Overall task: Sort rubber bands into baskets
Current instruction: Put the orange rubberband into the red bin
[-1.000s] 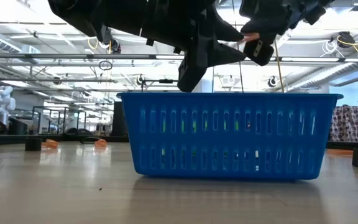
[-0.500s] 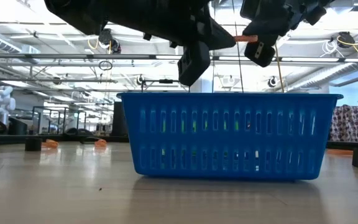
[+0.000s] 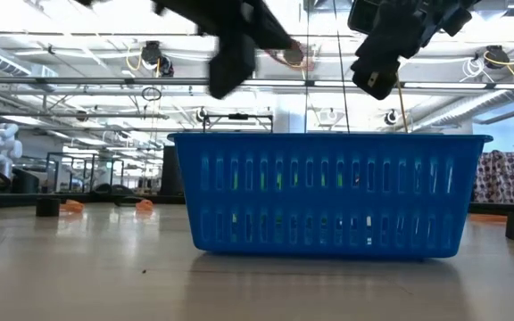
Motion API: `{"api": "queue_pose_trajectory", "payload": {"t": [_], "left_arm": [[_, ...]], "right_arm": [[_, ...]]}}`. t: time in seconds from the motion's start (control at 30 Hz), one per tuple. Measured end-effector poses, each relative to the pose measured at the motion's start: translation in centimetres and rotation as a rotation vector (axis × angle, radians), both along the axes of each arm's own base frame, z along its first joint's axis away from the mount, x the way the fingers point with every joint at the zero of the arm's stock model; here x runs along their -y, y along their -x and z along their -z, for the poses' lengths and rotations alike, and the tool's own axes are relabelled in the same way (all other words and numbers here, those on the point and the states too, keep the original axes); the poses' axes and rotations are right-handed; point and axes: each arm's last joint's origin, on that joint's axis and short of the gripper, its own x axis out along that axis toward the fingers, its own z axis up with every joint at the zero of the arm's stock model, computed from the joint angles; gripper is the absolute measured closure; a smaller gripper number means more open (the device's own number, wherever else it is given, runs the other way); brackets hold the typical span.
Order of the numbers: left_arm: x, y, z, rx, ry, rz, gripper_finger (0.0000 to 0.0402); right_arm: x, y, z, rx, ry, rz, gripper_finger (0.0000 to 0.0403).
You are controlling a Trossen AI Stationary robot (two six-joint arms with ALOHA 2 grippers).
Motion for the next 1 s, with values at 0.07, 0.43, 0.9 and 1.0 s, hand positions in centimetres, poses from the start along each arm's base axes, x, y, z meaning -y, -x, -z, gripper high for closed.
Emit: {"api": "queue_pose_trajectory", "payload": {"t": [0.07, 0.43, 0.9, 1.0], "left_arm": [[1.1, 1.2, -0.8, -0.003, -0.009, -0.058, 0.04], [2.5, 9.9, -10.8, 0.286, 0.251, -0.123, 0.0401], [-3.2, 18.2, -10.8, 0.152, 1.455, -0.13, 0.0401], [-2.9, 19.2, -9.6, -0.037, 1.707, -0.354, 0.0401]], "right_arm": [[-0.3, 0.0, 0.0, -0.002, 0.014, -0.001, 0.0296], [-3.0, -0.7, -0.4, 0.093, 0.221, -0.016, 0.0264], [-7.2, -3.4, 2.2, 0.139, 0.325, -0.232, 0.0264], [-7.6, -4.5, 3.8, 0.121, 0.383, -0.293, 0.0264]]}}
